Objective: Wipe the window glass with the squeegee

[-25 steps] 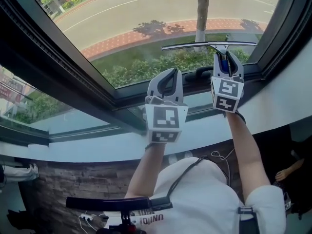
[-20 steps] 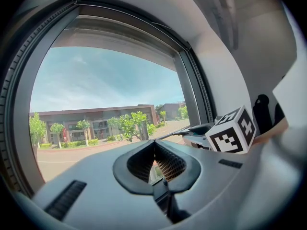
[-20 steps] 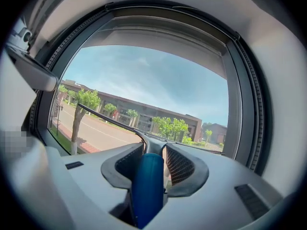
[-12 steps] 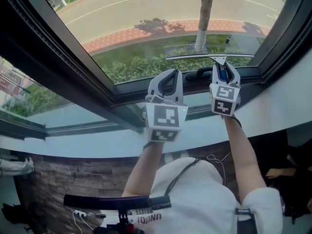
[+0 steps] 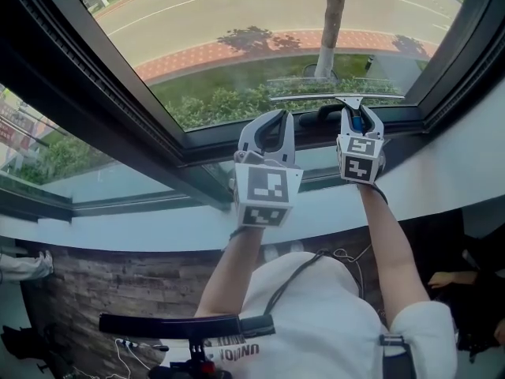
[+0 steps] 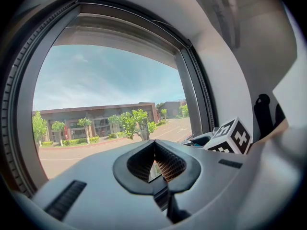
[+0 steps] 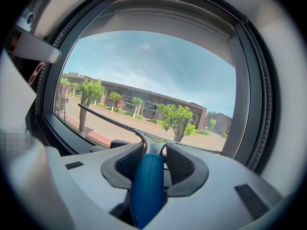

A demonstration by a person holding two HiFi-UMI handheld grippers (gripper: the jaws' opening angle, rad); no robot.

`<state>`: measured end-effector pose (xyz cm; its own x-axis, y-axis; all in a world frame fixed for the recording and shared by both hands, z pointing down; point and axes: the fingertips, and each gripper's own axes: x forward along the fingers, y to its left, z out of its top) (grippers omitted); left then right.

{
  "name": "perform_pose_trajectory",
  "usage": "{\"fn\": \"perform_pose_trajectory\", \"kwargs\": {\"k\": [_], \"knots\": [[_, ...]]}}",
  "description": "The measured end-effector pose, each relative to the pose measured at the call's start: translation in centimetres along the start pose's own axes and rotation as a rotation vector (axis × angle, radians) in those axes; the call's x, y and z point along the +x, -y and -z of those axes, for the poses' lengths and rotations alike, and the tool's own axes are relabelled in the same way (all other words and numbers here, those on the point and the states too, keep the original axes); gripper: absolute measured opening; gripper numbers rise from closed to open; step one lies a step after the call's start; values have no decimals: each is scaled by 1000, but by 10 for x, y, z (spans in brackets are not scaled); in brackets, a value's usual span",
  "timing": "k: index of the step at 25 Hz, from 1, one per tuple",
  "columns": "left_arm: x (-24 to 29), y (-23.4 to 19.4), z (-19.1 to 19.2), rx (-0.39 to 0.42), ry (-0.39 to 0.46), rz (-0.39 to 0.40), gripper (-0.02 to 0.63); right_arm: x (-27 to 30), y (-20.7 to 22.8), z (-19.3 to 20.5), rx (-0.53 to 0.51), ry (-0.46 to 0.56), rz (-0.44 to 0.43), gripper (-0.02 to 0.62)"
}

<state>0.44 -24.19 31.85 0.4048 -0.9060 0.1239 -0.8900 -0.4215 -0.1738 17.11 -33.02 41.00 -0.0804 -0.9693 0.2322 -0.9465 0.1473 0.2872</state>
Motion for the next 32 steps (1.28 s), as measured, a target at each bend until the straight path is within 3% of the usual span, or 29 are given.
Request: {"fn": "perform_pose_trajectory", "kwargs": {"k": [12, 19, 22, 26, 32], "knots": [[-1, -4, 10, -1, -12, -3, 3, 7, -5, 11, -19, -24, -19, 150], [8, -19, 61, -23, -27, 13, 3, 7, -22, 19, 16, 52, 0, 150], [14, -13, 68, -36, -20, 40, 3, -12, -9, -14, 13, 149, 28, 150], [13, 11, 57, -65, -14, 105, 3, -51, 31, -84, -1, 283, 87, 150], [16, 40, 41, -38, 15, 171, 3, -100, 104, -197, 10, 526, 193, 150]]}}
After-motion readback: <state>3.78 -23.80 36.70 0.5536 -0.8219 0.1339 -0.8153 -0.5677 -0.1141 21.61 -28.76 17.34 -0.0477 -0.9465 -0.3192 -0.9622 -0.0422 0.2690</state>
